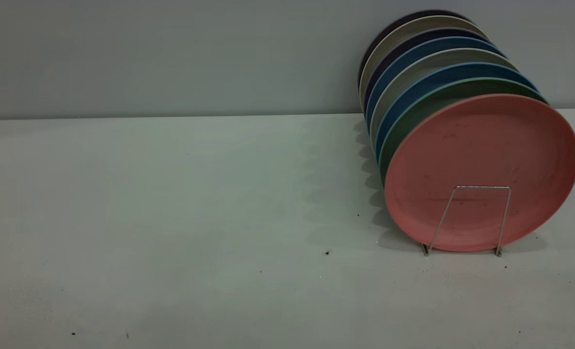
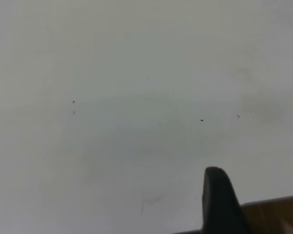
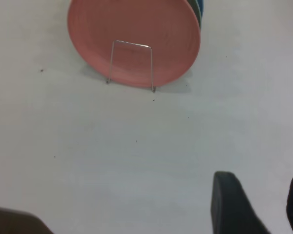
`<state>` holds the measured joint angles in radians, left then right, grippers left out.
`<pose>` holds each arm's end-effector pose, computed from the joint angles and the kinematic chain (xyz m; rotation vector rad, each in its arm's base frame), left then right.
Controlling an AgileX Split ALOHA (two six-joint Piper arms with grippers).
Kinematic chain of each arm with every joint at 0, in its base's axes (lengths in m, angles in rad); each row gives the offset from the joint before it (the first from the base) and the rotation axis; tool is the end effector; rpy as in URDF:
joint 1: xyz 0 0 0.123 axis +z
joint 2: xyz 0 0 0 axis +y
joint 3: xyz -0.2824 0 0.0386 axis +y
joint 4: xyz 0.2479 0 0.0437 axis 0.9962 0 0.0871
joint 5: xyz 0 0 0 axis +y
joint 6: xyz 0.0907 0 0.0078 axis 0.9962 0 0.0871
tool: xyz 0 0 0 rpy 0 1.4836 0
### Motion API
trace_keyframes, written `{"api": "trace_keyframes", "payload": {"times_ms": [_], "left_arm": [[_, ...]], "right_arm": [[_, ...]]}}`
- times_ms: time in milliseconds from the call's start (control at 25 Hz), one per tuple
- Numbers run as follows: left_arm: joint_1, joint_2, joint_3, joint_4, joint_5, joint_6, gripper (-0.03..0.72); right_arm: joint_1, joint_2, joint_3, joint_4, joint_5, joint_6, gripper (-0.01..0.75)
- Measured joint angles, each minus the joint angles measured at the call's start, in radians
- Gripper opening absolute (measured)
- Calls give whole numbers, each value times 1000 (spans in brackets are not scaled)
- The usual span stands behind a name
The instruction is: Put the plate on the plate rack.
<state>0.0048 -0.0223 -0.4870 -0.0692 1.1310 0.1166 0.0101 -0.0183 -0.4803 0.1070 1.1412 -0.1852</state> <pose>-0.0099 -0.0057 0.2680 0.1241 2.0996 -0.0106 -0.0093 0.0088 0.2656 -0.2169 2.1101 0.0259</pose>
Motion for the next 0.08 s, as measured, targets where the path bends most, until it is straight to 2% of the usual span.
{"api": "trace_keyframes", "payload": {"times_ms": [80], "left_arm": [[0,0,0,0,0,0,427]], "right_arm": [[0,0,0,0,0,0,299]]}}
